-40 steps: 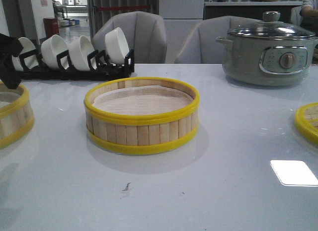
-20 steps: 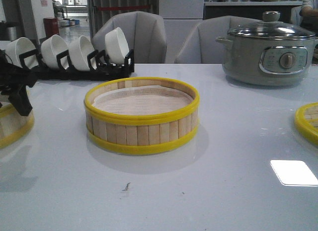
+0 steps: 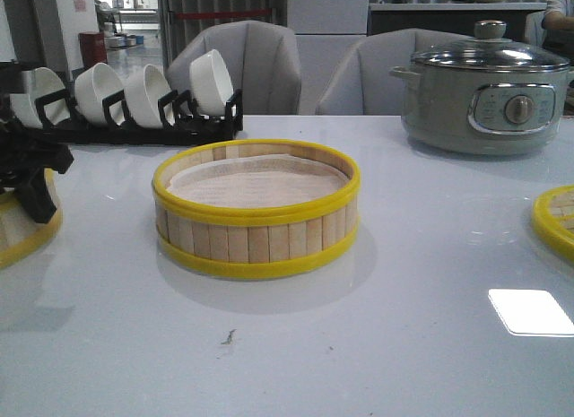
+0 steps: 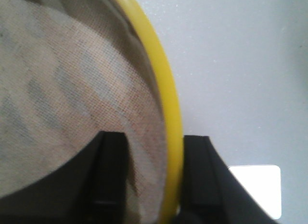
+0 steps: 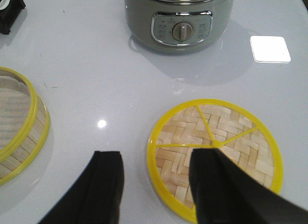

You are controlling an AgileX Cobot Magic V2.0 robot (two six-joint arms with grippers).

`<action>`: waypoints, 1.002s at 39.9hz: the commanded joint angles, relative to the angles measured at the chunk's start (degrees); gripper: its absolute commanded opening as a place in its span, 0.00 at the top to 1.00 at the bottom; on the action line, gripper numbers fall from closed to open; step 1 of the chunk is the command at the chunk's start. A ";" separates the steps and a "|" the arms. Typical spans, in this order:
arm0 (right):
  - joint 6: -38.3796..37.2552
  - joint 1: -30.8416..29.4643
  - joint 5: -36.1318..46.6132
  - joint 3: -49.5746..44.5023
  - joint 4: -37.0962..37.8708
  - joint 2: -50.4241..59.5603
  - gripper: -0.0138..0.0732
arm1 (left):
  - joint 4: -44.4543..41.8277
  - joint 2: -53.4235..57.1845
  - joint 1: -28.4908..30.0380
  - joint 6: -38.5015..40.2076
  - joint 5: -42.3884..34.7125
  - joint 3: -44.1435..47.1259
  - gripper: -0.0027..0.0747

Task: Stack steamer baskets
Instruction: 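Lower the left gripper onto the rim of the nearby steamer basket and grasp, then lift the basket with the left gripper and lower it onto the centre basket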

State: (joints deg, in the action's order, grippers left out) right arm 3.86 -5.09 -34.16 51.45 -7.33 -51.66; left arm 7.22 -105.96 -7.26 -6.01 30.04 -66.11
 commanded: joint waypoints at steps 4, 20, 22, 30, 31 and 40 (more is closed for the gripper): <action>0.36 -0.07 4.09 2.22 0.46 0.31 0.35 | 0.71 2.23 -0.22 -0.03 -1.11 -2.60 0.84; 0.36 -0.07 4.16 2.22 0.46 0.31 0.35 | 0.71 2.23 -4.79 -0.03 8.36 -16.73 0.86; 0.36 -0.07 4.16 2.22 0.46 0.31 0.35 | 0.71 2.23 -6.70 -0.03 9.52 -19.02 0.86; 0.36 -0.07 4.29 2.22 0.46 0.31 0.35 | 0.71 2.23 -15.50 -0.03 11.06 -26.44 0.86; 0.36 -0.07 4.36 2.22 0.46 0.31 0.35 | 0.71 2.23 -16.60 -0.03 11.06 -27.08 0.86; 0.36 -0.07 4.47 2.22 0.46 0.31 0.35 | -1.29 0.90 -27.54 -0.03 7.80 -30.47 0.86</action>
State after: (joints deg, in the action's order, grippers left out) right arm 3.86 -5.09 -34.27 51.45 -7.33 -51.66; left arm 6.95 -107.25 -31.68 -5.95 42.61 -93.75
